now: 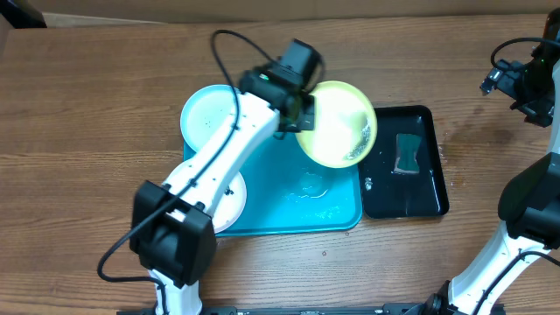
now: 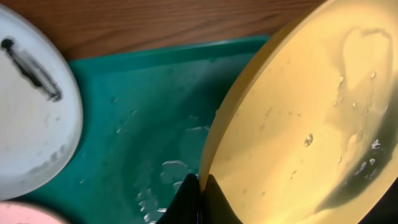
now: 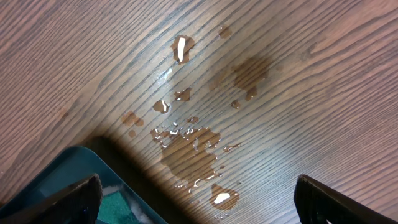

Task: Clean dirty plates on tray and stack at the side

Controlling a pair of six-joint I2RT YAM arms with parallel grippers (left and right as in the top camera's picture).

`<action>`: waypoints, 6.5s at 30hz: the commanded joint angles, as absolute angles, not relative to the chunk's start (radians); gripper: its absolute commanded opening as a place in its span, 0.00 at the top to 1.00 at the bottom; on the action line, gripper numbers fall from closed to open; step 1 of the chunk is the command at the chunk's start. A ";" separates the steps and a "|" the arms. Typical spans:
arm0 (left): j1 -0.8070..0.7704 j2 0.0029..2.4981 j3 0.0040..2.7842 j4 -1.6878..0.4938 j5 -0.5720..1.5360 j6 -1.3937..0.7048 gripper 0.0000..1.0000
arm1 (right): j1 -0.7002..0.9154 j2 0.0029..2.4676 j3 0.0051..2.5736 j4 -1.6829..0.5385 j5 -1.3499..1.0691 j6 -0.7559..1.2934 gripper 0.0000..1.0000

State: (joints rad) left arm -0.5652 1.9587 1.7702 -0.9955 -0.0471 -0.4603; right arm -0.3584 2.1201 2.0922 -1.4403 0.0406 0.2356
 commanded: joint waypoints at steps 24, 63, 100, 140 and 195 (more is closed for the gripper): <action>-1.211 1.967 1.802 -0.405 -1.236 0.379 0.96 | -0.360 2.102 2.093 -1.437 0.043 0.240 0.00; -1.242 1.967 1.802 -0.286 -1.263 0.512 0.96 | -0.360 2.102 2.093 -1.437 0.043 0.240 0.00; -0.326 1.896 1.804 -0.857 0.689 -0.348 0.96 | -0.360 2.102 2.093 -1.437 0.043 0.240 0.00; 0.601 1.896 1.729 -1.171 -0.055 -0.434 0.96 | -0.360 2.102 2.093 -1.437 0.043 0.240 0.00; 0.521 1.898 1.364 -0.775 0.016 -0.367 0.96 | -0.360 2.102 2.093 -1.437 0.043 0.240 0.00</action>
State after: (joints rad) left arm 0.5213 1.9259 1.3941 -0.7918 0.0113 -0.3859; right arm -0.3584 2.1201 2.0922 -1.4399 0.0406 0.2352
